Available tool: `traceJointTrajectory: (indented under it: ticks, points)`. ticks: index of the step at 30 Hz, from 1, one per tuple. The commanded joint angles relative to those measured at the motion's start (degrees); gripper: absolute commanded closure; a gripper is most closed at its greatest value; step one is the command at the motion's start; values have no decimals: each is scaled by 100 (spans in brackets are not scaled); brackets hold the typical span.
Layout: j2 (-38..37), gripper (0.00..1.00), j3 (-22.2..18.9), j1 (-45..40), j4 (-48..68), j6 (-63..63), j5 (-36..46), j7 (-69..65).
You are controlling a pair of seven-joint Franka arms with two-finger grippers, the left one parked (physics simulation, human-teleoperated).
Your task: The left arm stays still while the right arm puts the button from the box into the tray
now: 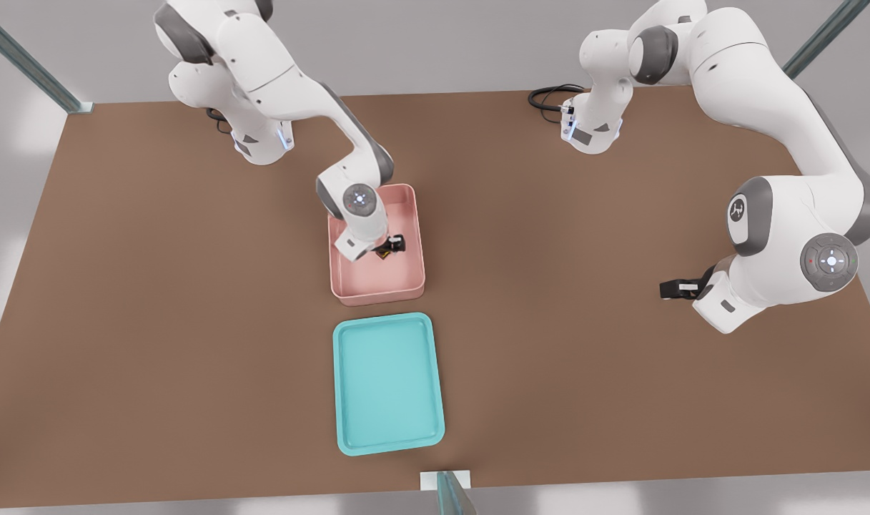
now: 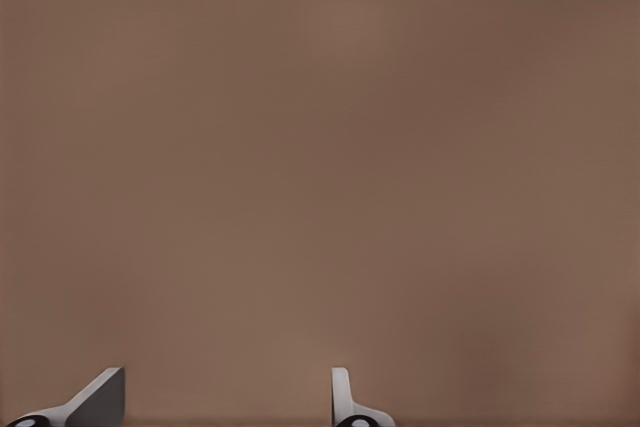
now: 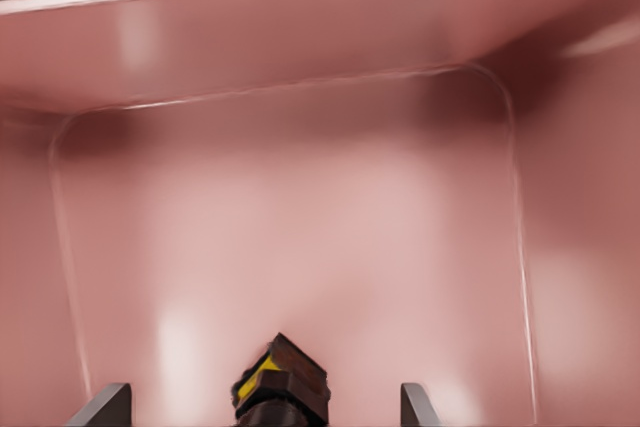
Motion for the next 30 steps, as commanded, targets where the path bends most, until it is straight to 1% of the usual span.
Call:
traceJointTrajectory:
  ticks: [1,5,14,15,18,21,23,24,25,26,28,30]
  points:
    - [54,0,4,68,-4,375,10,1378]
    - [168,0,4,209,-13,480,19,1492]
    - [-69,0,4,253,-444,498,10,1483]
    - [-60,1,4,253,-452,498,10,1492]
    - [-8,11,4,253,-461,621,10,1589]
    - [1,11,4,244,-549,718,10,1580]
    - [-8,32,4,244,-576,718,10,1589]
    - [1,37,4,244,-576,718,19,1597]
    - [1,45,4,244,-576,709,10,1598]
    - [-8,49,4,244,-567,700,10,1650]
    - [-8,55,4,244,-567,674,10,1650]
    - [-122,56,-5,236,-549,569,10,1659]
